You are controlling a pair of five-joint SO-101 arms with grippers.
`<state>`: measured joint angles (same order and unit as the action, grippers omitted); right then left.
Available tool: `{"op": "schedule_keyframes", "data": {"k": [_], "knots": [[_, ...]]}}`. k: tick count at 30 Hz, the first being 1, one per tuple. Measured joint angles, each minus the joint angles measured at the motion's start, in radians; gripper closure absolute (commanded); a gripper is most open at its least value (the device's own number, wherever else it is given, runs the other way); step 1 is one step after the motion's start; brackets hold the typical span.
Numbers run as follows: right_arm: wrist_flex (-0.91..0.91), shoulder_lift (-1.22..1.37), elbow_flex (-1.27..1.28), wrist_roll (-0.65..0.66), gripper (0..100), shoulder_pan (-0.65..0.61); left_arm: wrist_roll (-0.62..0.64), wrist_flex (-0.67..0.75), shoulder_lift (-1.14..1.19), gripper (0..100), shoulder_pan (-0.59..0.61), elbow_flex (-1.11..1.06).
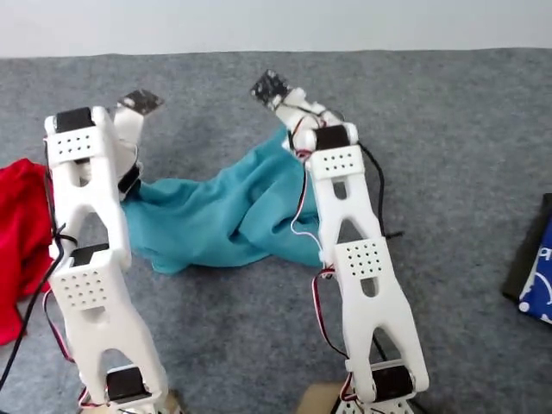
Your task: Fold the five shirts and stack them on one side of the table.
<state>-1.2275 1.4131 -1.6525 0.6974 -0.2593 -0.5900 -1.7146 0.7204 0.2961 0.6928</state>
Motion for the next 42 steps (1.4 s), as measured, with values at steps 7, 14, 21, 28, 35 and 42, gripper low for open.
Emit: {"op": "schedule_keyframes", "data": {"k": [7,14,21,28,35,42], "knots": [[-0.021,-0.19,0.0,0.002,98.9,-0.003,0.173,-0.011,0.0,100,0.0,0.264],[-0.021,-0.394,0.0,0.002,98.9,0.028,0.273,-0.012,-0.14,100,-0.028,0.408],[-0.153,-0.603,0.0,0.002,98.9,0.091,0.341,-0.015,-0.315,100,-0.144,0.42],[-0.236,-0.813,0.0,-0.034,98.8,0.213,0.348,0.015,-0.454,100,-0.193,0.531],[-0.407,-0.98,-0.002,-0.058,98.8,0.311,0.351,0.094,-0.569,100,-0.199,0.644],[-0.525,-1.149,-0.002,-0.058,98.8,0.324,0.354,0.109,-0.7,100,-0.232,0.698]]}}
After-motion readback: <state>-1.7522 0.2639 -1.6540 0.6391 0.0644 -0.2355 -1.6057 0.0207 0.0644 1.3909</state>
